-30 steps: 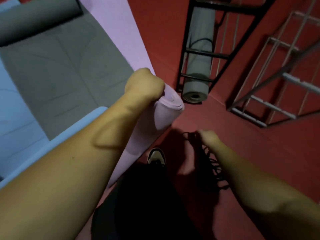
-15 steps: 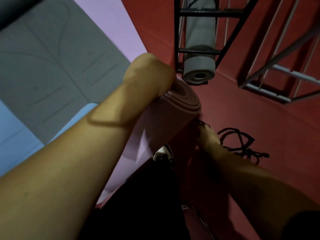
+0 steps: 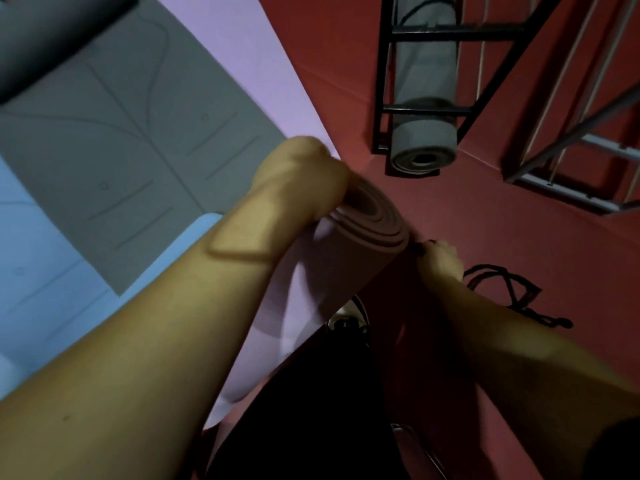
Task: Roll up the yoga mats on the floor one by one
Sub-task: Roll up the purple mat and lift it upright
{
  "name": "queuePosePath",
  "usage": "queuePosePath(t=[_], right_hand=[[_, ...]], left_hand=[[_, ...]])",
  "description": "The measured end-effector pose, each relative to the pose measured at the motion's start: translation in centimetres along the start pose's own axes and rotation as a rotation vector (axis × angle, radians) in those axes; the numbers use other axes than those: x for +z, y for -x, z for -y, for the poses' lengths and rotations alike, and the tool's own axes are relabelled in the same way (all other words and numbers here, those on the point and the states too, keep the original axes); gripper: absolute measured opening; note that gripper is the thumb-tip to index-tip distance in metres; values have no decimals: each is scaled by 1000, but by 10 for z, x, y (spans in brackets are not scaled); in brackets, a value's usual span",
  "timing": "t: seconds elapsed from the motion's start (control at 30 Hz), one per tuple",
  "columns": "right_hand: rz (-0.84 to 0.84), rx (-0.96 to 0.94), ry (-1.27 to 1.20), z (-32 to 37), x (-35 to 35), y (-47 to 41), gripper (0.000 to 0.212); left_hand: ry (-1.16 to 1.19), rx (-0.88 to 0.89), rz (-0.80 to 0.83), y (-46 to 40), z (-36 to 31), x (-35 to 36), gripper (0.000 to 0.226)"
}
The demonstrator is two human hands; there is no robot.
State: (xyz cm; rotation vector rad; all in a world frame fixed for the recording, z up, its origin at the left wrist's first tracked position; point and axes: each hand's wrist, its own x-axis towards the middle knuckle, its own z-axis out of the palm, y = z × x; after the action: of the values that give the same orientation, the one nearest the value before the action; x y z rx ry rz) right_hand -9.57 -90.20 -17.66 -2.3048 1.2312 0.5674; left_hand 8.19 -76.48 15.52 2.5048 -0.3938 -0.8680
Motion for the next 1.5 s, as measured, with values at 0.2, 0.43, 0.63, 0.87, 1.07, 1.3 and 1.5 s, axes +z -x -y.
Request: queuePosePath(t=[0.2, 0.43, 0.63, 0.87, 1.07, 1.3, 1.5], right_hand=[[-59, -267, -312, 66, -68, 51, 22], [-6, -773, -511, 179, -209, 175, 20], [113, -1061, -378, 248, -273, 296, 19], [145, -1282, 46, 296, -272, 431, 24], [215, -1400, 262, 314, -253, 501, 24], [144, -1295, 280, 303, -244, 514, 26], [164, -1306, 142, 263, -242, 524, 23]], left_hand=[[70, -78, -45, 47, 16, -46, 34], [163, -56, -156, 148, 66, -105, 48], [306, 7, -244, 261, 119, -133, 51], [459, 67, -500, 363, 186, -128, 72], [575, 66, -500, 392, 213, -115, 83], [677, -36, -606, 395, 235, -120, 44], [851, -149, -826, 393, 256, -135, 40]])
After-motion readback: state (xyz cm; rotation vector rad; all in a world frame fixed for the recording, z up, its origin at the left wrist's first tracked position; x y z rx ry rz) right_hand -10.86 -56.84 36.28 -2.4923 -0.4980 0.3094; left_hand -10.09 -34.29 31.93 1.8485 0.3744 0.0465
